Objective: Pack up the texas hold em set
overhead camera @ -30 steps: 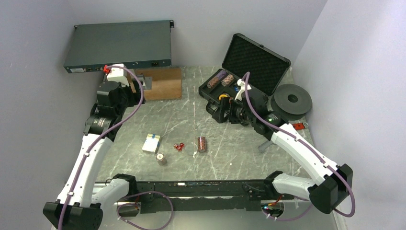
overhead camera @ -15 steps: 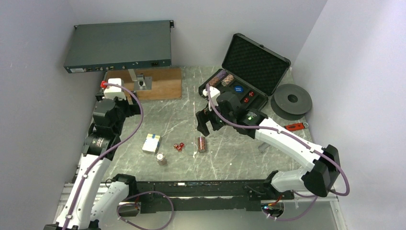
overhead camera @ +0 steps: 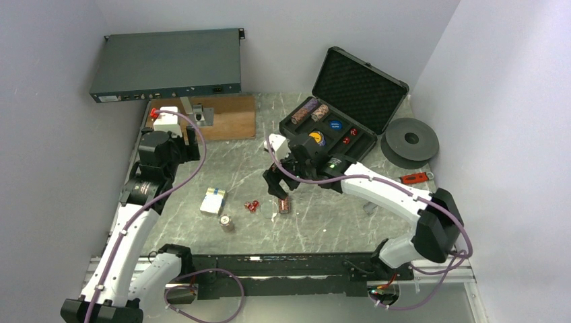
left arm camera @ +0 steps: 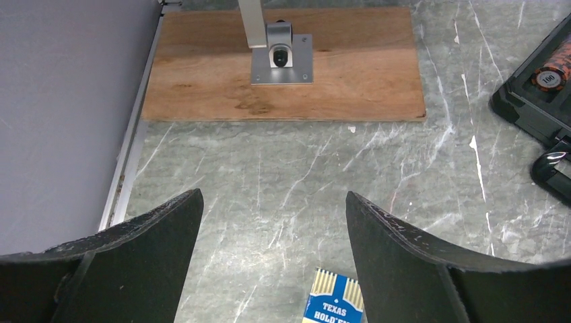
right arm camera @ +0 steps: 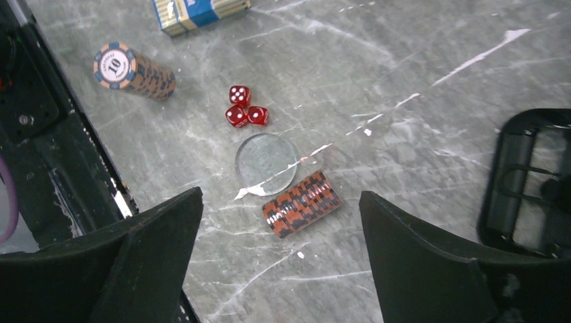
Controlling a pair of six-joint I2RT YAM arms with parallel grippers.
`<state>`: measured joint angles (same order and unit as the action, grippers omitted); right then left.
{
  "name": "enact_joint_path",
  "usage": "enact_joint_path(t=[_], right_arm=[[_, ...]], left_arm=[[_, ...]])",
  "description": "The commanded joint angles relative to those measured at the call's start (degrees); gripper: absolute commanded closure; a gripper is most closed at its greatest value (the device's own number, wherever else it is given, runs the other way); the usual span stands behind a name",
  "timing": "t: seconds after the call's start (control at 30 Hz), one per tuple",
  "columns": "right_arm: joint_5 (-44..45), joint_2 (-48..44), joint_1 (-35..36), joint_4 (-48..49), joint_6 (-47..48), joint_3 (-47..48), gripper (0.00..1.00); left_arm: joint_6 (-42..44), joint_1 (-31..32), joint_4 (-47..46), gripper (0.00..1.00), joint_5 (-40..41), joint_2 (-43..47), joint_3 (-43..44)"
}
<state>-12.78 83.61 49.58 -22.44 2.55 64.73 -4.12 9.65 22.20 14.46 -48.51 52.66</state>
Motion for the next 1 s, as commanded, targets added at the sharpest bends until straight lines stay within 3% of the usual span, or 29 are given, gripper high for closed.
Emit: enact_joint_path(t=[0.0, 0.97], right_arm=[[-2.7, 3.7, 1.3, 2.0, 2.3, 3.3, 0.17], [4.4, 23.8, 5.6, 4.7, -0.1, 11.1, 0.5]], left_arm=[[-0.2, 0.2, 0.2, 0.17, 0.0, -0.5, 3.1], [-1.4, 0.2, 1.7, 0.21, 3.7, 0.6, 4.1]])
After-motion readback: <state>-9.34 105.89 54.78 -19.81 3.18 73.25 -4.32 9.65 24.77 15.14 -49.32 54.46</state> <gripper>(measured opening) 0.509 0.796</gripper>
